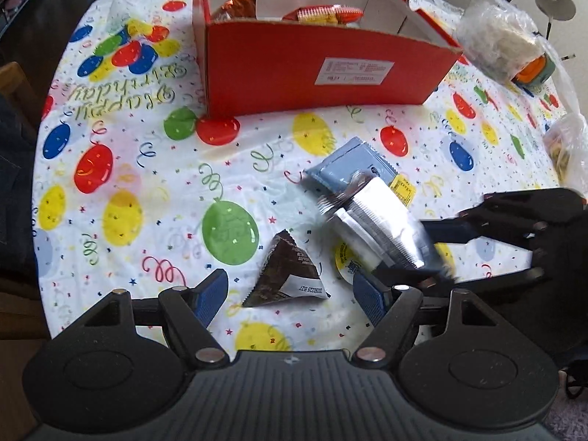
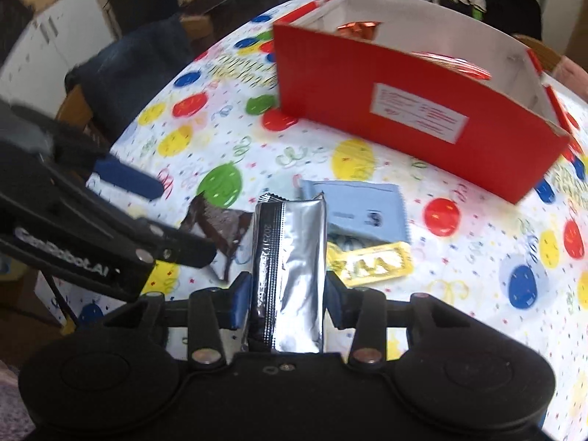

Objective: Organize snacks
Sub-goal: 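Grasp the brown chocolate piece with the left tool while the right tool grasps the silver packet, then lift both snacks and carry them over the red box with both tools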

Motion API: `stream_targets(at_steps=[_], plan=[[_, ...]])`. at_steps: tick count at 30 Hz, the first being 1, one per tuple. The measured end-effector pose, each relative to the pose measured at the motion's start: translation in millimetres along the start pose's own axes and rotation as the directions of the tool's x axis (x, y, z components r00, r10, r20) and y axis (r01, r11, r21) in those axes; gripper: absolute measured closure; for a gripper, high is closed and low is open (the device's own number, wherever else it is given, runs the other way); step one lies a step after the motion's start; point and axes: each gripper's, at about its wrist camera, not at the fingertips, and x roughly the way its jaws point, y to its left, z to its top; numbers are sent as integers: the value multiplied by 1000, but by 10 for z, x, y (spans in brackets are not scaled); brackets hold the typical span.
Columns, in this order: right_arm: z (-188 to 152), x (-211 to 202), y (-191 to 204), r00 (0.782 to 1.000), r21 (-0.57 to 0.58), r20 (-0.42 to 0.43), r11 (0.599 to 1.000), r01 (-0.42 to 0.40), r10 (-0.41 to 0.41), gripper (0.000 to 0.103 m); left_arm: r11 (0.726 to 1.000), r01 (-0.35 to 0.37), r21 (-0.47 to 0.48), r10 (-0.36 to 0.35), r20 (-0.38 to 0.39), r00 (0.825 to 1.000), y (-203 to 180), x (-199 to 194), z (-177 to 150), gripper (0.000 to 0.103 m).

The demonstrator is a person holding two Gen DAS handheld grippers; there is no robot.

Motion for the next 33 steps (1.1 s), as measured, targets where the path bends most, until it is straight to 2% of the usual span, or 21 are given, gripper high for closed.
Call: stream_targets(at_steps=[3,6,9,12,15,18,26,33], plan=[[-28,-66,-126,1000,49,18,999,-14,14,63,1000,-2,-31,1,-27,1000,8,99,51,29],[-46,-121,-227,999,84,41,996,-9,5,63,1000,-15,-17,15,-39,999,-31,165,63,30],[-60,-143,-335,999,122,53,993,-4,-2,63,999,-38,-1,38,-49,998,-57,219,61,39],[-76,-154,-404,998,146,61,989,-3,-6,63,998,-58,-4,58,-51,997,-41,258,65,40],[-87,-165,-450,998,160,65,987,-3,-7,63,998,-54,-13,53,-59,997,-13,272,66,53],[-88,-167,-477,998,168,67,986,-4,-7,63,999,-47,-27,45,-66,997,1,280,55,58],[-60,-181,-506,997,182,79,983,-12,-2,63,997,-40,-73,37,-47,998,38,236,28,67],[-29,-236,-519,995,193,98,981,-21,2,63,991,-40,-128,37,-25,999,102,139,15,68]])
